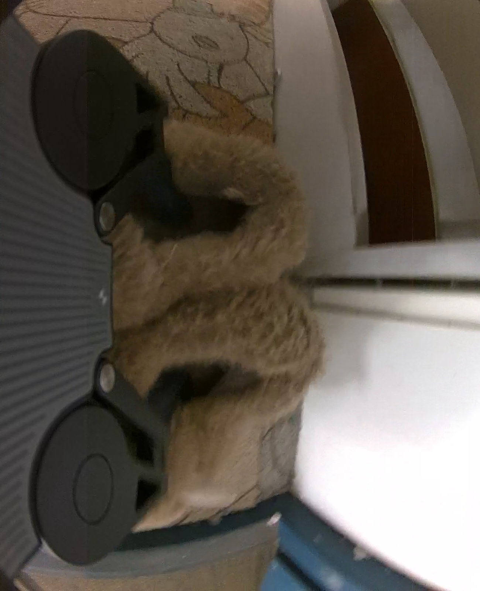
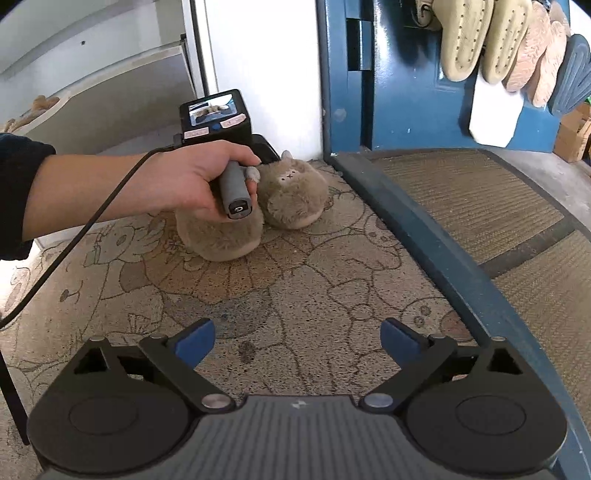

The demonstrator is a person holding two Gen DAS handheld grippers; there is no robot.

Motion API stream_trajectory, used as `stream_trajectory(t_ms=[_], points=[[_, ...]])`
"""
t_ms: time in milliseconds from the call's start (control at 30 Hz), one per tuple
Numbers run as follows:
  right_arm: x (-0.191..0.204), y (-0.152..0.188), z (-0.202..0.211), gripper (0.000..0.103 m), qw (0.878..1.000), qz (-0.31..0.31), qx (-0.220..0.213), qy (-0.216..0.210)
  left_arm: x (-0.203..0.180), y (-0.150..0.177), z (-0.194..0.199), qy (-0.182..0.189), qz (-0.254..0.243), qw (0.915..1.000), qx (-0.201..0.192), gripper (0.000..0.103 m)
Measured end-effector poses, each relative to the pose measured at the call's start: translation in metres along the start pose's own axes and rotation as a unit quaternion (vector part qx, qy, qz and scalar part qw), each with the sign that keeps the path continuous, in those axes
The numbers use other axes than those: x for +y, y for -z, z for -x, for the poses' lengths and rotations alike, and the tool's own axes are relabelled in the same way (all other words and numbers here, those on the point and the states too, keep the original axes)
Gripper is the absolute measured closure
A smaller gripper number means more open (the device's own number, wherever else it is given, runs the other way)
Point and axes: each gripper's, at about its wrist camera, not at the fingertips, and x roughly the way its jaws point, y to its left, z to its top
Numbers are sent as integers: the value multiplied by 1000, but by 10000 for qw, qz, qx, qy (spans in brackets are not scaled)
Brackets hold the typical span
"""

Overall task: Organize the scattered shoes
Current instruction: 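Close the left tool on the brown bunny slippers' heels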

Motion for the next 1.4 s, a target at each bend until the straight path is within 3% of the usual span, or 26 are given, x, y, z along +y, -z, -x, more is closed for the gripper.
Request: stream_trajectory(t_ms=[167, 300, 533, 733, 833, 1033, 1400], points=[[6, 3, -7, 10, 9999, 4, 81, -89, 11, 6, 5, 337, -351, 9988, 6, 62], [11, 6, -12, 10, 9999, 25, 108, -69, 24, 12, 14, 817, -609, 9946, 199, 69], [18, 8, -7, 10, 9998, -180, -114, -25, 33, 44, 43, 1191, -953, 9871, 490, 76], [24, 21, -2, 10, 9994, -302, -128, -68, 72, 83, 70, 1127, -1174, 9843, 682, 76], [37, 36, -6, 9, 9989, -360, -27, -314, 102, 93, 74, 1038, -1047, 9856, 828, 76], [83, 53, -25, 5, 9971, 164, 263, -690, 150, 97, 79, 820, -789, 9877, 1070, 76], [132, 52, -53, 0, 9952, 701, 246, -631, 154, 101, 72, 828, -1213, 9833, 1077, 71]])
